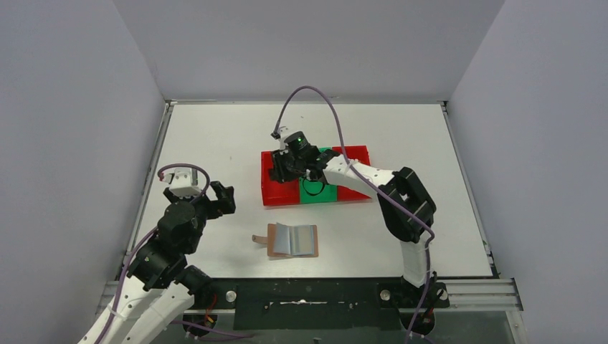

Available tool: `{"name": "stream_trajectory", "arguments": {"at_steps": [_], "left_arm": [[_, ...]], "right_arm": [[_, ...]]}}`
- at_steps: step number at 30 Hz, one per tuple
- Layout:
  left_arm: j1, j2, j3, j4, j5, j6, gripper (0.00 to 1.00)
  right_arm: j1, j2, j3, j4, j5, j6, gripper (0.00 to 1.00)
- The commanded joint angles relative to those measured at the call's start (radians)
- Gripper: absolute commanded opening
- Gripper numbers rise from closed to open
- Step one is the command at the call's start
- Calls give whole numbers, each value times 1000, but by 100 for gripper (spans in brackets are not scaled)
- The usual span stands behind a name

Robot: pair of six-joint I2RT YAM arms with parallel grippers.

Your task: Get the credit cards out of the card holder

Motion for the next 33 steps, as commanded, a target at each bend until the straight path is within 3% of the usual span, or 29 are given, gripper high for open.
{"name": "stream_trajectory", "arguments": {"at_steps": [1,12,21,33], "left_arm": [[5,-3,-1,33,-15,-5,92],[9,3,1,32,-9,-3,92],[15,-33,2,24,-41,-12,92],[16,-72,-3,22,-64,-20,92]], "right_arm": [[18,39,110,-69,115,33,27],[75,225,298,-240,296,-37,24],[92,273,302,-224,306,-15,23],[83,345,305,-172,432,65,24]]}}
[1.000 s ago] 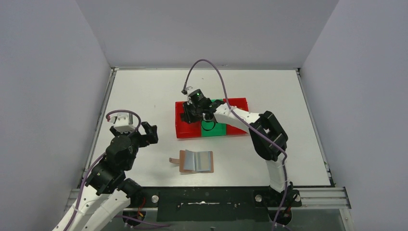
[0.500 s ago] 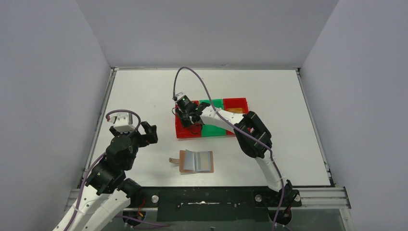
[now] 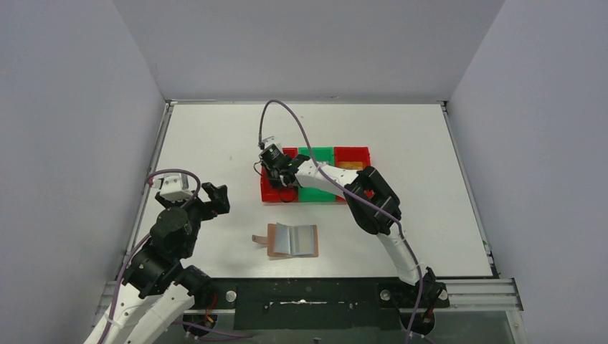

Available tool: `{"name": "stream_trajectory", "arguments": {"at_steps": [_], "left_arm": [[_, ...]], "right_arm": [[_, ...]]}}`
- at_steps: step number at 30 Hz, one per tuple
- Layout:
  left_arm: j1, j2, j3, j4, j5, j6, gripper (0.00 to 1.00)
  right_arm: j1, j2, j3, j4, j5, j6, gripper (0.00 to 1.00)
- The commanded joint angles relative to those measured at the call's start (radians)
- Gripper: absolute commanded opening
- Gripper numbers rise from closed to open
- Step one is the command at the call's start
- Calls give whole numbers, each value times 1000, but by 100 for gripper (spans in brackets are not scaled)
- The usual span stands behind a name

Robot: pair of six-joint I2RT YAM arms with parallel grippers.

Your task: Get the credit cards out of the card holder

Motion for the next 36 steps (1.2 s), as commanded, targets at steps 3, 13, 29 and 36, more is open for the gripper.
{"name": "stream_trajectory", "arguments": {"at_steps": [3,13,29,36], "left_arm": [[7,-5,0,28,-16,-11,92],[6,-1,-2,28,-13,-11,92],[6,1,-4,28,-11,-10,92],[7,-1,-3,28,-10,-10,92]], "right_arm": [[-14,43,12,59,108,65,25],[-13,52,3,118,226,109,40],[-56,84,36,189,270,114,31],[-54,95,53,168,355,116,32]]}}
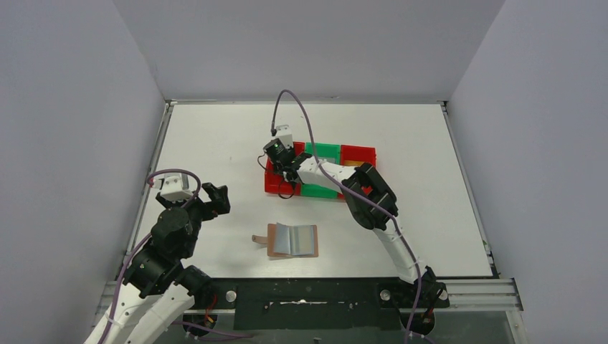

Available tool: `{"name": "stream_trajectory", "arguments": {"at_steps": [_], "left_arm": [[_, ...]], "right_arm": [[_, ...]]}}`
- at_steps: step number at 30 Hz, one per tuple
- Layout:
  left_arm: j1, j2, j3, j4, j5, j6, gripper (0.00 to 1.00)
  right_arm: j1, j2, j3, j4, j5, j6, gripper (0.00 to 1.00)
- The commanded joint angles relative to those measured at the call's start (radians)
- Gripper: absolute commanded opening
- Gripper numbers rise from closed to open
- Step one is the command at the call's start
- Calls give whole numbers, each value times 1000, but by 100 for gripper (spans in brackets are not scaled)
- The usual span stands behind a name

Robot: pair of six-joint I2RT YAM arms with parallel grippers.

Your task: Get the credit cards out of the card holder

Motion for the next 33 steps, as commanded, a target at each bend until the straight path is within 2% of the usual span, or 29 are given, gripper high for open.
{"name": "stream_trajectory", "arguments": {"at_steps": [1,6,12,18,23,26,28,33], "left_arm": [[7,-2,3,29,-11,3,92],[7,-3,3,29,-10,3,92],[7,-3,3,29,-12,3,92],[8,-1,4,31,-9,3,92],[11,11,1,37,5,6,92],[11,34,-3,43,30,8,92],[12,57,-4,51,53,13,92],[15,141,3,62,129,25,93]], "right_arm": [[-3,22,23,-13,118,10,32],[-2,14,42,-7,151,10,34],[1,-109,30,22,37,-51,40],[4,-255,-58,24,-51,-68,42],[32,-365,-166,18,-31,-51,49],[48,-476,-295,22,12,0,52],[59,-572,-416,40,41,53,59],[67,-806,-748,147,-30,209,61]]}}
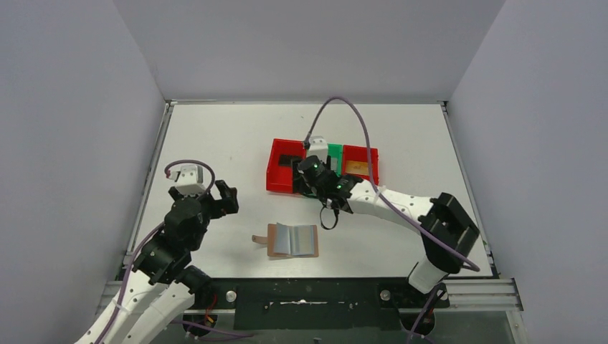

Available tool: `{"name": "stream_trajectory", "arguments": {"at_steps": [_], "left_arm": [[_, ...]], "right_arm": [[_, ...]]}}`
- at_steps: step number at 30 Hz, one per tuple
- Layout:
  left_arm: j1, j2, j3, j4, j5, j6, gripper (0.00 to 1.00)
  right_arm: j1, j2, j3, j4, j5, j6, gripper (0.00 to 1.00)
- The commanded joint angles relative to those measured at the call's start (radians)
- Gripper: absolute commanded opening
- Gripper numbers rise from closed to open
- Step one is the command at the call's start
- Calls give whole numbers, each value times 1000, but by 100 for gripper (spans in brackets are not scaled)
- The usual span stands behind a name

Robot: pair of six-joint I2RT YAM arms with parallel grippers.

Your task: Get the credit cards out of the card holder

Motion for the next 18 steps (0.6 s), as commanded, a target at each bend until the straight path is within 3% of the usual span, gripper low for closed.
{"name": "stream_trajectory", "arguments": {"at_steps": [1,9,13,18], "left_arm": [[9,74,6,59,105,28,93],[13,192,7,79,212,30,93],[12,225,3,89,271,31,93],[16,241,11,89,245,32,93]], "right_arm": [[6,-204,-228,124,-31,180,61],[37,-303,-528,295,-171,370,61],[44,-294,-533,255,-142,382,60],[43,-311,-410,93,10,313,62]]}}
